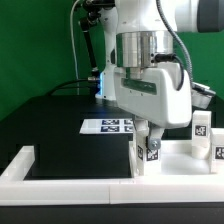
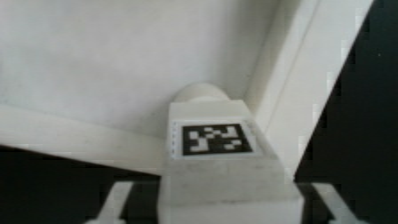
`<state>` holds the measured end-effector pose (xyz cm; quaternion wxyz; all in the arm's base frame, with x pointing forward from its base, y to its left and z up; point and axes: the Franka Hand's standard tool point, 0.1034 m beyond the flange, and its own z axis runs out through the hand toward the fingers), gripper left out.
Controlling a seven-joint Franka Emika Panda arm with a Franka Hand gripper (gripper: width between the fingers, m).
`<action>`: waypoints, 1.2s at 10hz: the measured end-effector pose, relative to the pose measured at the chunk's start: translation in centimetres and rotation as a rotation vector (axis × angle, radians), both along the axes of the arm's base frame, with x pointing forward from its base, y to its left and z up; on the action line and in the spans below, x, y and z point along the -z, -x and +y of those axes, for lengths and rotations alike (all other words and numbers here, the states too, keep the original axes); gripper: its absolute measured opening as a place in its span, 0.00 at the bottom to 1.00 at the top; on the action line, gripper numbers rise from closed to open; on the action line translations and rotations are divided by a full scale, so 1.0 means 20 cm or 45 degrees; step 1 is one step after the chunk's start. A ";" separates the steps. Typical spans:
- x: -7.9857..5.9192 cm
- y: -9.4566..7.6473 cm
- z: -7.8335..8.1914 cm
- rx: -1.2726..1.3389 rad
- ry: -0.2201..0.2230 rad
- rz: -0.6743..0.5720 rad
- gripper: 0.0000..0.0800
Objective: Assemble square table
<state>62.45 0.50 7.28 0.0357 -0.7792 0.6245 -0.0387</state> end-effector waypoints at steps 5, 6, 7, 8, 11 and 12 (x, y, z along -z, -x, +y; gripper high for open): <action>0.00 -0.01 0.00 0.771 -0.172 0.065 0.36; 0.00 -0.01 0.00 0.868 -0.180 0.069 0.36; 0.00 -0.01 0.00 0.959 -0.179 0.072 0.37; 0.00 0.00 -0.01 0.966 -0.157 0.075 0.37; 0.00 0.00 0.00 0.957 -0.157 0.076 0.62; -0.01 0.01 0.02 0.943 -0.161 0.077 0.62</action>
Offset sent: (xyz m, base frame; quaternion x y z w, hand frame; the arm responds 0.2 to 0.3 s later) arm 0.0141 0.0130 0.0035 -0.0178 -0.0811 0.2934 0.9524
